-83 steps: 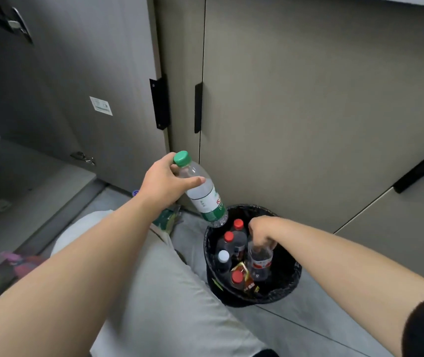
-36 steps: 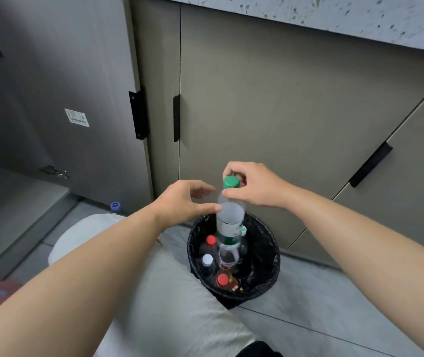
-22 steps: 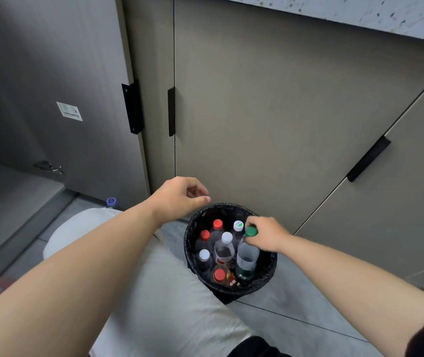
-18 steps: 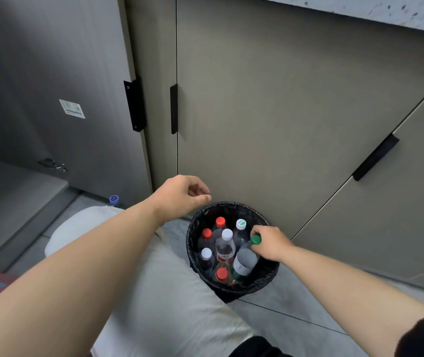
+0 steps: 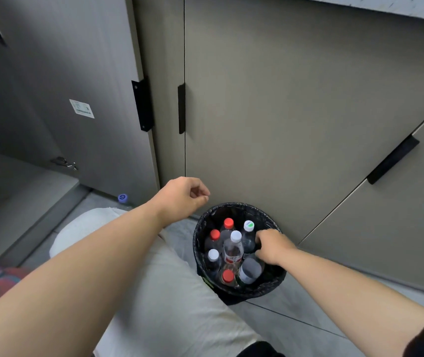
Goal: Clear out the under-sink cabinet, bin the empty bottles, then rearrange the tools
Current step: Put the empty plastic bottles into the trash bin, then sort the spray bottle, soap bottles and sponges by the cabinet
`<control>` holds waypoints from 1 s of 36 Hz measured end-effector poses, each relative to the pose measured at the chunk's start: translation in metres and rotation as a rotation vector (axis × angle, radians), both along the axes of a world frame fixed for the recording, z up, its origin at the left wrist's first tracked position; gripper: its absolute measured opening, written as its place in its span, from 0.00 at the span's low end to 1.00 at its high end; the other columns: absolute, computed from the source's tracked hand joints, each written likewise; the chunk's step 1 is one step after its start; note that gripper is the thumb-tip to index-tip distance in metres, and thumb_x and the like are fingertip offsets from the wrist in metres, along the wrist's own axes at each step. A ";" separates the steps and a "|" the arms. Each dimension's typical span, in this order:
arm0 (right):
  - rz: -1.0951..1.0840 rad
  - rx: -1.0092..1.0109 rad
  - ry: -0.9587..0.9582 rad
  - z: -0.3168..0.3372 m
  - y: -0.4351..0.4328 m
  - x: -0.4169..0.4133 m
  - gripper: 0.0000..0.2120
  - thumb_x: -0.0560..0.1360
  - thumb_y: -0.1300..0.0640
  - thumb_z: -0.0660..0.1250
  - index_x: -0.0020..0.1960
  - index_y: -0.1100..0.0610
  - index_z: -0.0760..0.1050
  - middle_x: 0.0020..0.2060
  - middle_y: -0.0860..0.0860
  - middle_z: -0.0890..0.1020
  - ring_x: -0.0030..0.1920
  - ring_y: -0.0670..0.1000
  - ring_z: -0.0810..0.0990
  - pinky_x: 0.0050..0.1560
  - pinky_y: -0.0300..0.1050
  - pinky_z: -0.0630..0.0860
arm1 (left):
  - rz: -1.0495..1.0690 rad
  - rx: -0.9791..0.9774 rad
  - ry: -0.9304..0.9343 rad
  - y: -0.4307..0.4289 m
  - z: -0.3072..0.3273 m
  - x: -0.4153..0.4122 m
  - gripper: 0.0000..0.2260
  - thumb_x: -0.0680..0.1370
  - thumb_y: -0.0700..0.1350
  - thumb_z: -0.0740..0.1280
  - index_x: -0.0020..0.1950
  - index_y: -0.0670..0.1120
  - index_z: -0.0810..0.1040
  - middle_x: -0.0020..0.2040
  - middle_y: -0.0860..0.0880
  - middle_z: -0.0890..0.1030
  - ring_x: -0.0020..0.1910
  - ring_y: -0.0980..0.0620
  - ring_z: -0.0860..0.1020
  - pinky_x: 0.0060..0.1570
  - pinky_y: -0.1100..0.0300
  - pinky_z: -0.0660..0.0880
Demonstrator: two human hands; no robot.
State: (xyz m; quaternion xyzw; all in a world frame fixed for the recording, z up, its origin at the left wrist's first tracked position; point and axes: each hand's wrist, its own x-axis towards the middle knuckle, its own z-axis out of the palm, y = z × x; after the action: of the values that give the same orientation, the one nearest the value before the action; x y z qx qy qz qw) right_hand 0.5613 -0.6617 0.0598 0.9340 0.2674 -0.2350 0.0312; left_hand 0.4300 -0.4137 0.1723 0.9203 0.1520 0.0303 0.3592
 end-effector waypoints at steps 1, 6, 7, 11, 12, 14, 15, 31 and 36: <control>-0.001 0.028 -0.021 0.006 0.003 0.002 0.13 0.72 0.51 0.67 0.56 0.51 0.77 0.58 0.51 0.78 0.57 0.57 0.80 0.53 0.48 0.78 | 0.008 0.008 0.000 0.000 0.001 -0.001 0.04 0.79 0.48 0.69 0.51 0.53 0.84 0.46 0.56 0.83 0.47 0.58 0.80 0.49 0.65 0.73; 0.030 0.294 -0.103 0.040 0.034 0.007 0.08 0.75 0.52 0.66 0.53 0.47 0.78 0.50 0.48 0.74 0.51 0.55 0.79 0.52 0.50 0.78 | 0.075 0.067 -0.041 0.003 0.006 -0.008 0.06 0.79 0.45 0.67 0.52 0.51 0.84 0.47 0.56 0.79 0.47 0.56 0.78 0.46 0.68 0.70; 0.060 0.358 -0.104 0.047 0.044 0.007 0.07 0.76 0.52 0.66 0.53 0.46 0.78 0.49 0.47 0.73 0.48 0.53 0.79 0.50 0.48 0.78 | 0.095 0.081 -0.050 0.005 0.007 -0.010 0.06 0.79 0.45 0.67 0.52 0.51 0.83 0.47 0.55 0.78 0.47 0.56 0.78 0.47 0.66 0.70; 0.211 0.573 -0.055 0.076 0.088 -0.003 0.06 0.75 0.55 0.68 0.50 0.45 0.78 0.45 0.43 0.73 0.36 0.43 0.78 0.44 0.41 0.74 | 0.204 0.098 -0.080 0.026 0.018 -0.023 0.06 0.79 0.46 0.66 0.49 0.53 0.82 0.44 0.58 0.78 0.45 0.57 0.77 0.48 0.62 0.72; 0.254 0.604 -0.035 0.082 0.100 -0.007 0.06 0.75 0.55 0.68 0.50 0.45 0.78 0.46 0.43 0.73 0.36 0.42 0.78 0.45 0.41 0.75 | 0.235 0.087 -0.093 0.035 0.021 -0.028 0.06 0.78 0.46 0.66 0.47 0.55 0.82 0.42 0.60 0.78 0.43 0.59 0.77 0.46 0.64 0.72; 0.342 0.646 0.012 0.091 0.125 -0.015 0.06 0.76 0.55 0.68 0.50 0.46 0.78 0.46 0.43 0.73 0.38 0.42 0.78 0.46 0.37 0.74 | 0.297 0.075 -0.105 0.058 0.028 -0.040 0.06 0.78 0.46 0.67 0.45 0.56 0.82 0.39 0.62 0.79 0.41 0.62 0.77 0.43 0.66 0.71; 0.383 0.654 0.035 0.094 0.138 -0.019 0.06 0.76 0.55 0.68 0.50 0.46 0.79 0.46 0.43 0.73 0.38 0.43 0.78 0.45 0.35 0.72 | 0.326 0.078 -0.099 0.072 0.031 -0.048 0.06 0.78 0.46 0.67 0.44 0.56 0.82 0.39 0.62 0.80 0.41 0.62 0.78 0.44 0.65 0.72; 0.603 0.301 0.252 0.007 0.311 -0.043 0.20 0.74 0.54 0.71 0.64 0.51 0.74 0.54 0.53 0.72 0.55 0.53 0.77 0.61 0.42 0.72 | 0.569 0.137 0.243 0.227 -0.029 -0.206 0.03 0.78 0.43 0.71 0.47 0.51 0.82 0.41 0.56 0.80 0.41 0.56 0.78 0.39 0.67 0.68; 0.584 0.223 0.254 -0.028 0.359 -0.047 0.24 0.72 0.53 0.69 0.67 0.49 0.70 0.62 0.59 0.68 0.57 0.59 0.78 0.63 0.45 0.74 | 0.520 0.153 0.422 0.264 -0.074 -0.239 0.09 0.77 0.45 0.72 0.57 0.50 0.83 0.52 0.50 0.80 0.50 0.52 0.76 0.50 0.60 0.72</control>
State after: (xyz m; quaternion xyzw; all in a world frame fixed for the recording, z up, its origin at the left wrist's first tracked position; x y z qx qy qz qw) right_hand 0.5148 -0.3030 0.0321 0.7789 0.5495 -0.2999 -0.0386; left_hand 0.1907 -0.1498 0.0984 0.8611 0.4496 -0.0590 0.2301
